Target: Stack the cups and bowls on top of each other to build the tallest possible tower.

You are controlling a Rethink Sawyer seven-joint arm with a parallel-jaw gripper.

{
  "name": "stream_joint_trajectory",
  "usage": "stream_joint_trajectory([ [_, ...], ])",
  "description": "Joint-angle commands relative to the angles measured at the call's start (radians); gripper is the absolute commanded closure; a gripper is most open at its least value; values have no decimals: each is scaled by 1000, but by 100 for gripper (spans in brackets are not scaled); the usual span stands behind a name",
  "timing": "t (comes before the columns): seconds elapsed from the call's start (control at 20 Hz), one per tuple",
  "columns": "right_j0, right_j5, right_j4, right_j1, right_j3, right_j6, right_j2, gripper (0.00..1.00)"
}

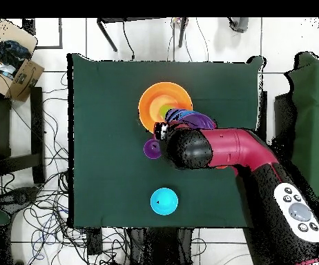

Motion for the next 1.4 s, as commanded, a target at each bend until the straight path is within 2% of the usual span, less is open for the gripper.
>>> stream_joint_trajectory([
  [0.05,-31,-49,-127,77,-60,-184,69,0],
  [0.45,-52,-41,-167,97,-73,-167,95,0],
  [1.4,-35,-69,-136,117,-63,-58,139,0],
])
